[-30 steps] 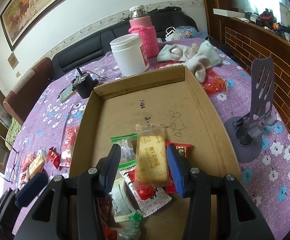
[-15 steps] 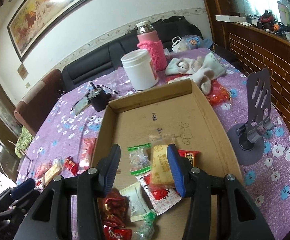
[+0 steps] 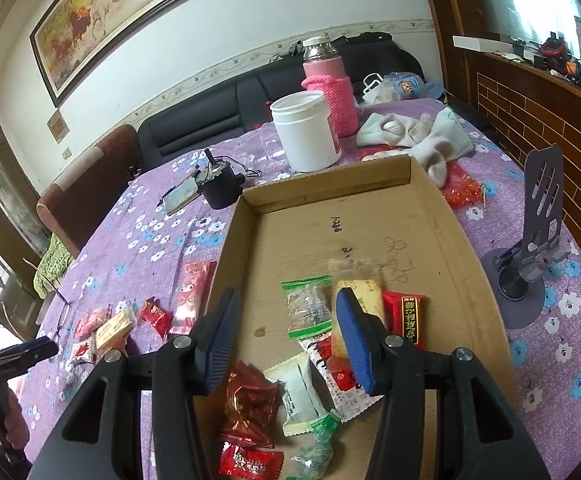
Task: Organize snacks
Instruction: 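Grasp a white red-printed packet with the left gripper while the right withdraws from the tray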
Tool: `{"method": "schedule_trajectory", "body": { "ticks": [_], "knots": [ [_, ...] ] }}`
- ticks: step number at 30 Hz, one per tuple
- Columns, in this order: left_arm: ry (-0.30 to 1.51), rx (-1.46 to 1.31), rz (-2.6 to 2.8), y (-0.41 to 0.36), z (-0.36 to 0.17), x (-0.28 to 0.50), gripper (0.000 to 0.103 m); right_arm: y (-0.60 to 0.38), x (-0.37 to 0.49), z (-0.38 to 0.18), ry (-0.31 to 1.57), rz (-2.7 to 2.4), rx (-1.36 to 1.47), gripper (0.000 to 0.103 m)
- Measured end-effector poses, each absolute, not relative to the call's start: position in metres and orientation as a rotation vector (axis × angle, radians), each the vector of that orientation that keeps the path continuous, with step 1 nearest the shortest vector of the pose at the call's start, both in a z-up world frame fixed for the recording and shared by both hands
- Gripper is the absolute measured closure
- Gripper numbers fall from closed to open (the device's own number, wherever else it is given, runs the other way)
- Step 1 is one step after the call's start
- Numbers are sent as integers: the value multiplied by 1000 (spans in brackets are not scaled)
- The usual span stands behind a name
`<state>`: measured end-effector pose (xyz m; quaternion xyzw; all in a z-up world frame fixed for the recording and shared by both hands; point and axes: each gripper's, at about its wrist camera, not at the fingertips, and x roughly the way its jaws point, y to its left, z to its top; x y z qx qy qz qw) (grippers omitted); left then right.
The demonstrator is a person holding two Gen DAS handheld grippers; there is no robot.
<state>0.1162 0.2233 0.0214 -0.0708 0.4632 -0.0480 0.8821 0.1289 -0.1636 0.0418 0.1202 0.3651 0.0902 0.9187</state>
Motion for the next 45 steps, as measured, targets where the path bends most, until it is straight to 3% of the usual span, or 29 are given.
{"method": "schedule_trajectory", "body": {
  "ticks": [13, 29, 30, 32, 38, 40, 45],
  "knots": [
    [1030, -130, -113, 211, -10, 155, 40, -163, 130, 39, 764, 187, 245, 53],
    [1048, -87, -41, 196, -17, 124, 40, -154, 125, 43, 750, 206, 221, 52],
    [1043, -80, -21, 194, -17, 124, 54, -153, 124, 44, 746, 208, 219, 52],
    [1015, -75, 61, 190, -18, 122, 67, -152, 123, 46, 740, 218, 220, 52],
    [945, -141, 108, 199, -19, 114, 68, -132, 105, 64, 700, 319, 226, 51],
    [931, -123, 141, 205, -21, 115, 68, -114, 98, 68, 701, 400, 232, 39],
    [918, -119, 154, 208, -22, 116, 68, -45, 107, 43, 913, 646, 271, 38]
  ]
}}
